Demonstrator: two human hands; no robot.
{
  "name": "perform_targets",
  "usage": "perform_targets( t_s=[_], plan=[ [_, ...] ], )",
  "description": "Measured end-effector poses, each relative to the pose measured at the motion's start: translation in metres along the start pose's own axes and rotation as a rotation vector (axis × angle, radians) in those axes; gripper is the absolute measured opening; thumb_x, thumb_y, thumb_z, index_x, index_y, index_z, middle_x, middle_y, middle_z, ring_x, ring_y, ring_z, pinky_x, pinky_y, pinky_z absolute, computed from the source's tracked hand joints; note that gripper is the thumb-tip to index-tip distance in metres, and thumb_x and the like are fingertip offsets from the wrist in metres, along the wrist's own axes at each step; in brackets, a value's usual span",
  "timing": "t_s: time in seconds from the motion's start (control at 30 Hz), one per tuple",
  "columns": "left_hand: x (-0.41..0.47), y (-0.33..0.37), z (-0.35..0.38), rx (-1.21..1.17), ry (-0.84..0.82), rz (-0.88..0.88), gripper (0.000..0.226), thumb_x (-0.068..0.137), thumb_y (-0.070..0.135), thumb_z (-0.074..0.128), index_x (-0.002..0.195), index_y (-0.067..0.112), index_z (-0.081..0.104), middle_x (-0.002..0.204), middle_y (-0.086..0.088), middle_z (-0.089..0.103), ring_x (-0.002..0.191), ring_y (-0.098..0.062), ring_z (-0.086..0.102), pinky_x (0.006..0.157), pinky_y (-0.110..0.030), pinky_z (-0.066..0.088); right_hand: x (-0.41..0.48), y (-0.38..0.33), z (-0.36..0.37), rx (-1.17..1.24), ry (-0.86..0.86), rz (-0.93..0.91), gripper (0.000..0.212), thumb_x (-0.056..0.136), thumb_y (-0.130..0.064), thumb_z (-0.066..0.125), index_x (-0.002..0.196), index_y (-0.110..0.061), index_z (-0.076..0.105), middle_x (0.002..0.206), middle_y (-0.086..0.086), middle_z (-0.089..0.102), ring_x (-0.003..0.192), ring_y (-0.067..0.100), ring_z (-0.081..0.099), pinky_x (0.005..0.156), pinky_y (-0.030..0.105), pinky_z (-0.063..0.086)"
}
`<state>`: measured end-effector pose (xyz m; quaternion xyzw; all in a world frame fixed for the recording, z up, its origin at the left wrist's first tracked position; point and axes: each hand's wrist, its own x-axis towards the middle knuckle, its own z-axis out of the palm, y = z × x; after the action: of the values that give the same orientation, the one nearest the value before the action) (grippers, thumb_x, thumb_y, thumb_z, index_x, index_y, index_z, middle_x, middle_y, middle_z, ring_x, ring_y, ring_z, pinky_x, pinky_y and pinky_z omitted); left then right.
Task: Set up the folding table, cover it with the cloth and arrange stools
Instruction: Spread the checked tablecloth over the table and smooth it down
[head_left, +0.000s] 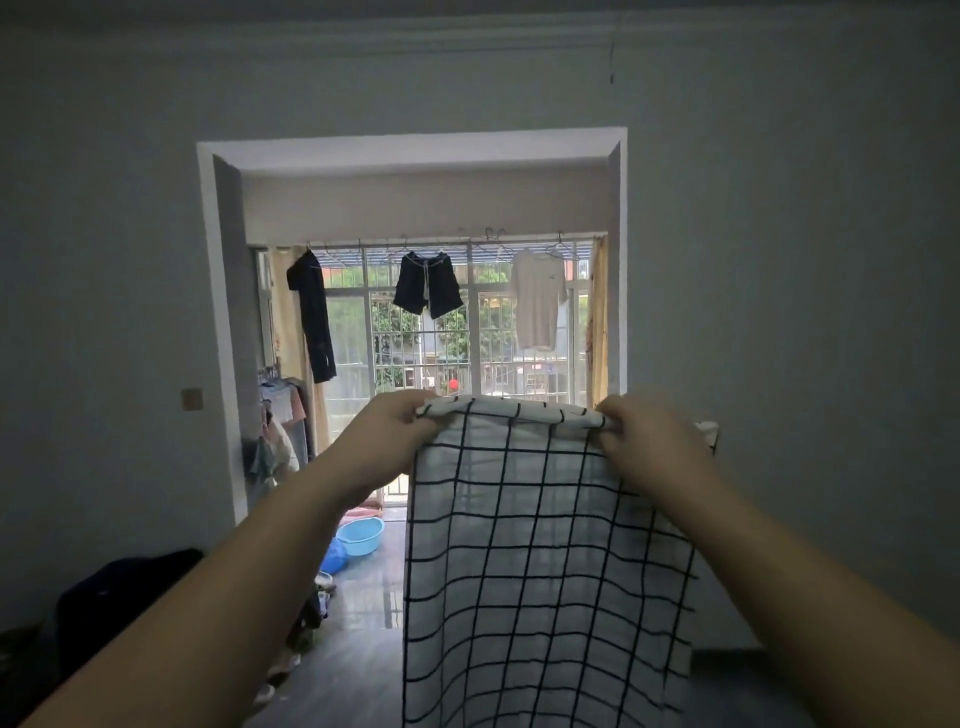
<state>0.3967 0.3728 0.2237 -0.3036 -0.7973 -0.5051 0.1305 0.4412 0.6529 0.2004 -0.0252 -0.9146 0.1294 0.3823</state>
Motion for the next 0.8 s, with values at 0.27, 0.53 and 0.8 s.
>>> perform_targets(
  t_s=[0.27, 0.53, 0.8],
  plan=[
    [-0.030, 0.000, -0.016, -0.224, -0.149, -0.017, 0.017, 0.098, 0.006, 0.054, 0.102, 0.011, 0.070, 0.086, 0.000, 0.076, 0.084, -0.016, 0.072, 0.070, -0.025, 0.058, -0.008, -0.022, 0.027, 0.014, 0.204, -0.121, 0.017, 0.090, -0.012, 0.055, 0.091, -0.022, 0.069, 0.083, -0.003, 0.064, 0.075, 0.023, 0.057, 0.070, 0.041, 0.049],
    [-0.027, -0.020, -0.036, -0.164, -0.183, 0.021, 0.024, 0.102, 0.018, 0.052, 0.122, 0.024, 0.064, 0.109, -0.003, 0.072, 0.098, -0.025, 0.071, 0.093, -0.054, 0.054, -0.008, -0.041, 0.038, 0.290, 0.184, -0.177, 0.025, 0.086, -0.004, 0.058, 0.091, -0.023, 0.073, 0.084, -0.010, 0.067, 0.081, 0.015, 0.056, 0.072, 0.032, 0.040],
    [-0.023, -0.030, 0.012, 0.270, -0.131, 0.426, 0.059, 0.091, 0.012, 0.068, 0.127, 0.053, 0.046, 0.112, 0.022, 0.049, 0.094, -0.007, 0.063, 0.084, -0.028, 0.054, -0.031, -0.074, 0.050, 0.599, 0.060, -0.130, 0.030, 0.091, -0.012, 0.064, 0.090, -0.037, 0.049, 0.093, -0.016, 0.063, 0.090, -0.004, 0.058, 0.068, 0.008, 0.042]
  ],
)
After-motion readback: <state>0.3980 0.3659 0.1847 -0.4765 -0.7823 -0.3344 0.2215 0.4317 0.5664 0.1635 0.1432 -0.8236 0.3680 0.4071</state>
